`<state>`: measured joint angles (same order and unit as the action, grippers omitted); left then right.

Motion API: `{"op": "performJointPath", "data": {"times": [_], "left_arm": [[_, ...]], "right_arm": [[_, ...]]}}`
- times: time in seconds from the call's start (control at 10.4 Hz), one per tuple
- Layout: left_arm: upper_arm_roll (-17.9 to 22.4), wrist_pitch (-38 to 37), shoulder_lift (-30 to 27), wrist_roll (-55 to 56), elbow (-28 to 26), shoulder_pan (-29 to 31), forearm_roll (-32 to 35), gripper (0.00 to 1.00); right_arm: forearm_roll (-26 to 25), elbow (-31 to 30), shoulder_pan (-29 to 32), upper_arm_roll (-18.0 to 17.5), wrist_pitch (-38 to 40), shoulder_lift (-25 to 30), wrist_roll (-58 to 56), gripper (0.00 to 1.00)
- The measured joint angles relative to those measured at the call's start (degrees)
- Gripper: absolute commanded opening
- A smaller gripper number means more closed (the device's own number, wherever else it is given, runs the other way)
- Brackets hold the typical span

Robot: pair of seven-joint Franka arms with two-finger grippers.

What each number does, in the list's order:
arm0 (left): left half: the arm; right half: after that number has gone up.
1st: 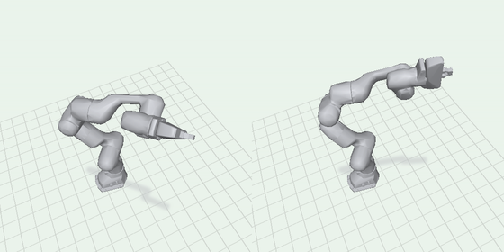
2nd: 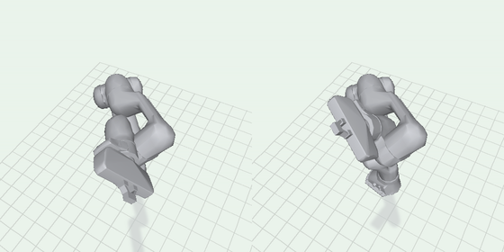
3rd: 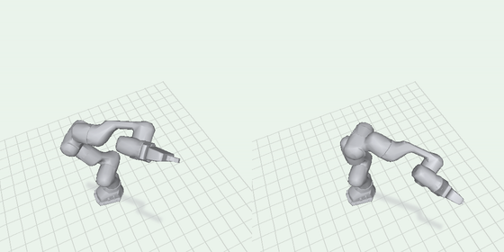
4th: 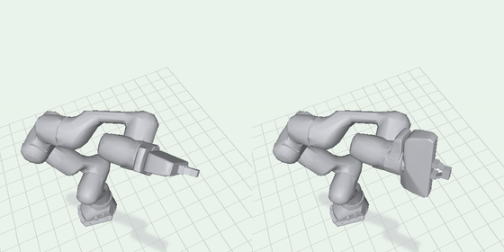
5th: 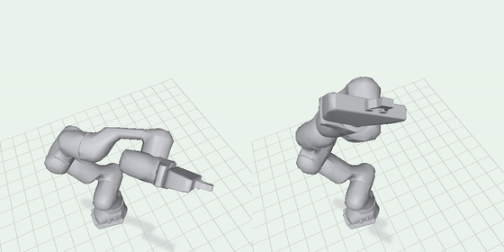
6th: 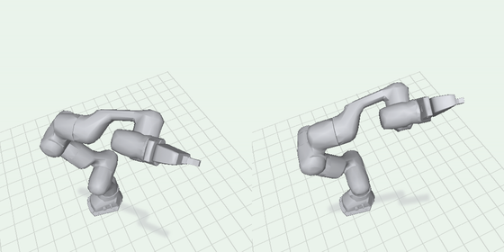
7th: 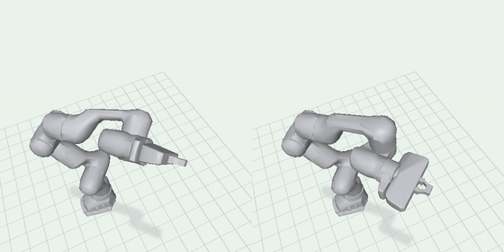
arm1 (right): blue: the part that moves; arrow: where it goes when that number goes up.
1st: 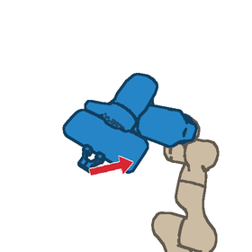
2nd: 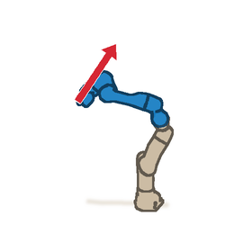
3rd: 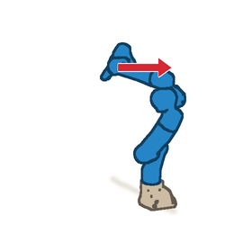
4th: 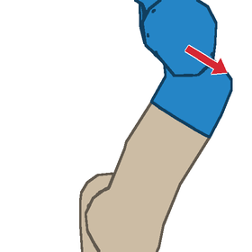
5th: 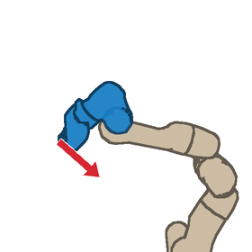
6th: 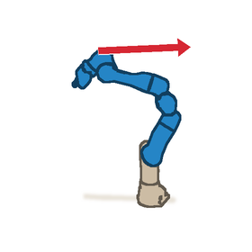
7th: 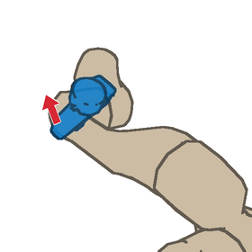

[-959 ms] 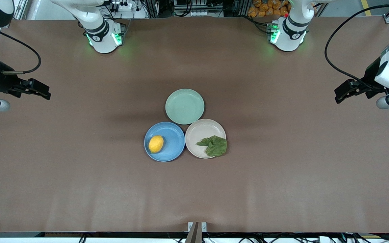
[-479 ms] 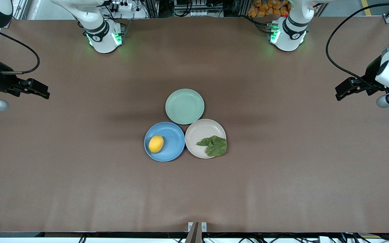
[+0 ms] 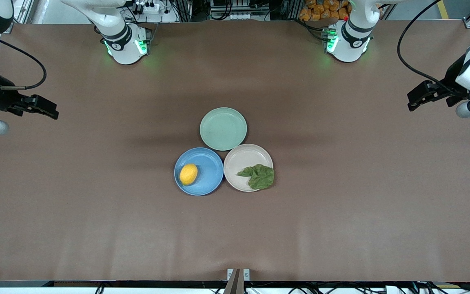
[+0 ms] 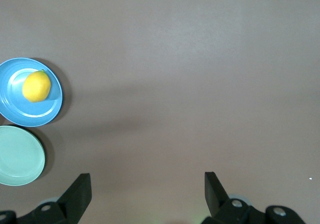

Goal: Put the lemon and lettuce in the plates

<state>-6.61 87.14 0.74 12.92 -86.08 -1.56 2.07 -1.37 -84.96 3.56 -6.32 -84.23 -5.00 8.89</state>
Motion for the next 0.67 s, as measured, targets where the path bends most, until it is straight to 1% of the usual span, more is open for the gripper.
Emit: {"op": "performJointPath", "data": {"times": [0.38, 0.67], "left_arm": [[0.0, -0.1, -0.3, -0.4, -0.5, 0.1, -2.4, 1.00], [0.1, -0.1, -0.3, -0.4, -1.0, 0.1, -2.5, 1.00]], "right_arm": [[0.0, -0.1, -0.3, 0.3, 0.0, 0.0, 0.0, 1.00], [0.0, -0.1, -0.3, 0.3, 0.0, 0.0, 0.0, 1.00]]}}
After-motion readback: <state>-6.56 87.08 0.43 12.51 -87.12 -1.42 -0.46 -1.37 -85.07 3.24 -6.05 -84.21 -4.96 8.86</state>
